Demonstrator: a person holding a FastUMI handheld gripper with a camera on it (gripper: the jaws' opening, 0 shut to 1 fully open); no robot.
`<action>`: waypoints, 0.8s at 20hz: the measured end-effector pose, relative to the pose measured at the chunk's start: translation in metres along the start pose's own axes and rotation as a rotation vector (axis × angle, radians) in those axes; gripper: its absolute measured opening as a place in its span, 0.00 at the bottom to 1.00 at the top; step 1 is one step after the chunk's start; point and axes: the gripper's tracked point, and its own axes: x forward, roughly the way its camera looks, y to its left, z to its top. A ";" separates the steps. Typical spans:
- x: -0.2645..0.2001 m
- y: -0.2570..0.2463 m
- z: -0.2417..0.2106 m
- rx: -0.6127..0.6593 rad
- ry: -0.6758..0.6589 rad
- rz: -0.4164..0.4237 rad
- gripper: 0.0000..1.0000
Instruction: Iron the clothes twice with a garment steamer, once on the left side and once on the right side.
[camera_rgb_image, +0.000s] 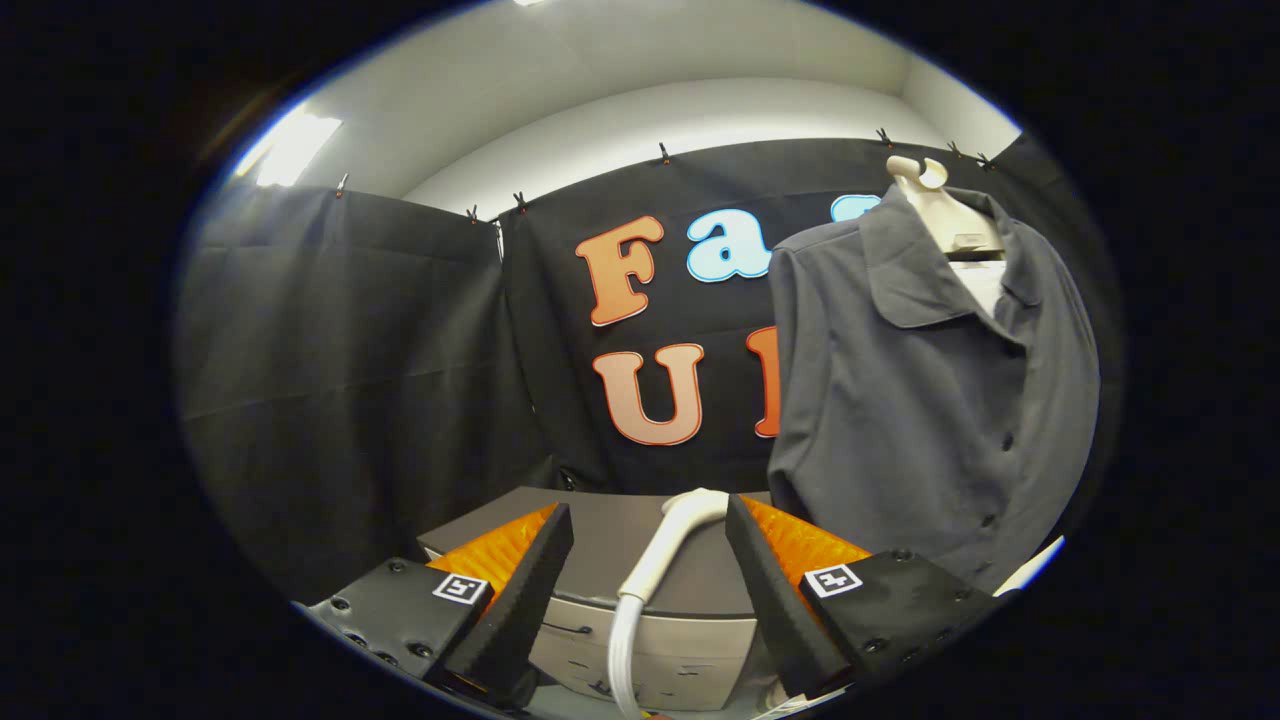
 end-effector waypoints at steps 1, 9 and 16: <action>0.017 0.001 0.002 -0.006 0.005 -0.009 0.99; 0.125 -0.002 -0.029 -0.103 0.082 -0.150 0.98; 0.188 -0.033 -0.115 -0.099 0.326 -0.265 0.98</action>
